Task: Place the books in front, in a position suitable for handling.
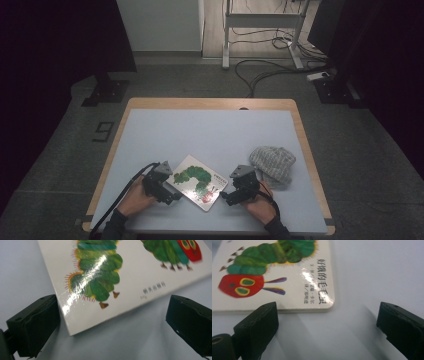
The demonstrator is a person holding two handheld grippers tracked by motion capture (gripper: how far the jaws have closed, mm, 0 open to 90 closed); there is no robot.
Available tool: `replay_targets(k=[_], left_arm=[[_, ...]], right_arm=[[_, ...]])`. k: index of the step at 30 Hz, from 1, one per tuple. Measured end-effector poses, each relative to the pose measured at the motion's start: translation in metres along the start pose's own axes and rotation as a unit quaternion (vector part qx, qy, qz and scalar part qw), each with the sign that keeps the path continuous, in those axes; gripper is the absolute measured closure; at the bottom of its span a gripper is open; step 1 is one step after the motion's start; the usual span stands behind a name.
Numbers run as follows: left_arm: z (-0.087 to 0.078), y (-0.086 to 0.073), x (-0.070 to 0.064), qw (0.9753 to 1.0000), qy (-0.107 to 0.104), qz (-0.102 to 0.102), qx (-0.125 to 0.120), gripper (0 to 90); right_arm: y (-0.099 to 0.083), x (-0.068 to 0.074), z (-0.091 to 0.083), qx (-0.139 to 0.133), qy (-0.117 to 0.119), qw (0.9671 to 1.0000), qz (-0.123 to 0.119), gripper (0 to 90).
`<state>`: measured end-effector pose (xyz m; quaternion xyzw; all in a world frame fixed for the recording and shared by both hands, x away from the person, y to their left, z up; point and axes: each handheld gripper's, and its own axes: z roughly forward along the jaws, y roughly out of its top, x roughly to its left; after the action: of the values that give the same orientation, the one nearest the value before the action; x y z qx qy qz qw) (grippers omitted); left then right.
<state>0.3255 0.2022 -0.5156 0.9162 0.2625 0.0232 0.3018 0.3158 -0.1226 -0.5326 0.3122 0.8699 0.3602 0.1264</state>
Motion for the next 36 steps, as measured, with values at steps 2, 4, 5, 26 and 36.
replay_targets(k=[2,4,5,26,36], left_arm=[[-0.002,-0.004,-0.007,1.0000,-0.005,0.000,0.002,0.0],[-0.003,-0.005,-0.010,1.0000,-0.008,0.002,0.004,0.0],[-0.004,-0.006,-0.012,0.9998,-0.012,0.013,0.013,0.0],[-0.021,-0.017,0.048,0.9972,0.072,-0.007,0.020,0.0],[-0.010,-0.015,0.027,0.9989,0.043,0.017,-0.005,0.0]], right_arm=[[0.000,-0.006,-0.001,0.000,-0.005,1.0000,0.005,3.5],[-0.001,-0.009,-0.001,-0.001,-0.009,0.9999,0.009,4.2],[0.000,-0.014,-0.001,-0.002,-0.009,0.9998,0.017,5.9],[0.000,0.014,-0.008,-0.020,0.053,0.9983,0.012,0.0],[-0.002,0.013,-0.002,-0.020,0.072,0.9967,0.032,0.0]])
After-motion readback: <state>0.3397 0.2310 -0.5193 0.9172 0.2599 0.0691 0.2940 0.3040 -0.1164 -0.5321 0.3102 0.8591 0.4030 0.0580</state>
